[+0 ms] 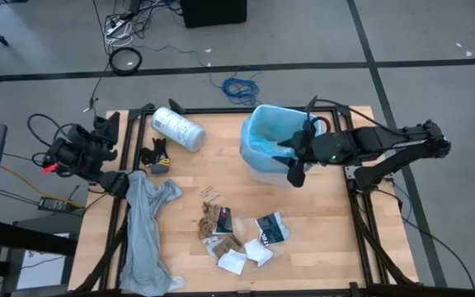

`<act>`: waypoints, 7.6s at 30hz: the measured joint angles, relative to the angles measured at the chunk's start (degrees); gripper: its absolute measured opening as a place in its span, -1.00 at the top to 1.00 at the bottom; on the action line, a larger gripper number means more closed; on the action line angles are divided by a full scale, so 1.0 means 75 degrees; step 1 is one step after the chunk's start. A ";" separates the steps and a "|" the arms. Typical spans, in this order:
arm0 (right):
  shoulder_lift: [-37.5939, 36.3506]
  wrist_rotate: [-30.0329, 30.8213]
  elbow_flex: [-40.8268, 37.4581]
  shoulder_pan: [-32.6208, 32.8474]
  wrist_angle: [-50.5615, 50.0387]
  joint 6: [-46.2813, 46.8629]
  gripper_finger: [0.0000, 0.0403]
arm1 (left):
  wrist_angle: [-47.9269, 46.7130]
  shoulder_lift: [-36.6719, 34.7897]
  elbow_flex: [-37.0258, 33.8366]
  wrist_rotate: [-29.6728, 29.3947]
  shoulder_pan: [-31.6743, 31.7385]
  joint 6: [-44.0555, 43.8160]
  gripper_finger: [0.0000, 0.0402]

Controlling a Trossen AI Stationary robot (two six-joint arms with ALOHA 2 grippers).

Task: Place trash/remove bag and relplace
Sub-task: Put the white paper into the trash bin

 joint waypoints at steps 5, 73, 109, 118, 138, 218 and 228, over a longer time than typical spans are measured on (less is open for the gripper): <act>-0.0187 0.0585 0.0166 -0.0032 0.1049 -0.0447 -0.38 | -0.0754 0.0000 0.0000 -0.0011 0.0000 -0.0003 0.93; 0.3997 -0.0510 -0.4534 0.4588 0.4385 1.2694 0.39 | -0.6750 0.2244 0.0000 -0.0804 0.0000 -0.5435 0.96; 0.0008 0.3889 -0.0517 0.4123 0.0207 0.5016 1.00 | -0.3861 0.2259 0.0000 -0.0812 -0.0002 -0.7981 0.96; -0.0636 0.5663 0.0954 0.3422 0.0261 0.0269 1.00 | -0.2275 0.2256 0.0000 -0.2683 0.0006 -0.5001 0.96; -0.0723 0.0064 -0.0094 0.3094 -0.4335 0.6346 0.85 | 0.0804 0.2229 0.1564 0.1098 0.0006 0.0617 0.96; 0.2806 -0.1193 -0.3921 0.3634 -0.0076 0.4698 -0.21 | -0.3109 0.4836 0.0122 0.1748 0.0991 -0.4869 0.96; 0.2809 -0.0764 -0.3931 0.3584 0.0421 0.4323 -0.18 | -0.3043 0.4838 0.0125 0.2264 0.0994 -0.5627 0.96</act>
